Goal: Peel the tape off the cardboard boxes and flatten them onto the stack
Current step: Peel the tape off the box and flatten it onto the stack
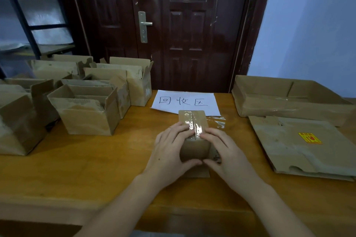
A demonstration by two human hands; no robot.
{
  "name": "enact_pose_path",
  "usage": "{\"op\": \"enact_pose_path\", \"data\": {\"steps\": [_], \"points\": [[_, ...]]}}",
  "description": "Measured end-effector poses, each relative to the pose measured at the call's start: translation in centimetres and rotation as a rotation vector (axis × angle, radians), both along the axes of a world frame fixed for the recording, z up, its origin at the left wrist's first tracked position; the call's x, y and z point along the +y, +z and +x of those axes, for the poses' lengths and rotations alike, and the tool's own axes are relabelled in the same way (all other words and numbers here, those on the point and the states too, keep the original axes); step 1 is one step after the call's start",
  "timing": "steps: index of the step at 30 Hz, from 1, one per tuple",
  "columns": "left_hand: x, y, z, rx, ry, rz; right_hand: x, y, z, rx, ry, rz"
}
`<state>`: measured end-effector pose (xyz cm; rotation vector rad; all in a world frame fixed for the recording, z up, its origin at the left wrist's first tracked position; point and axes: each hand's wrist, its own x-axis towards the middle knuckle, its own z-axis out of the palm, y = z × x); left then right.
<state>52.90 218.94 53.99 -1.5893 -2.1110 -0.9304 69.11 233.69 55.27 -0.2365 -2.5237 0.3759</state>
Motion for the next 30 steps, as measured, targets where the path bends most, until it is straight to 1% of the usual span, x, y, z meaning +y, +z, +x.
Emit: {"op": "enact_pose_path", "data": {"steps": [6,12,17,23,28,30], "points": [[1.7,0.2,1.2,0.034,0.117,0.053,0.5,-1.2,0.1,0.024,0.007,-0.019],[1.7,-0.4,0.8,0.031,0.098,0.096,0.4,-1.1,0.0,0.058,0.007,-0.049],[1.4,-0.1,0.8,0.037,0.086,0.09,0.4,-0.6,-0.2,0.093,-0.001,-0.043],[0.8,0.0,0.3,0.053,0.057,0.048,1.4,0.7,-0.6,0.067,0.036,0.032],[1.2,0.4,0.7,0.103,0.118,-0.028,1.3,0.1,0.0,-0.003,0.073,-0.085],[1.6,0.6,1.0,0.111,0.131,-0.001,1.1,-0.1,0.1,-0.001,0.06,-0.099]]}}
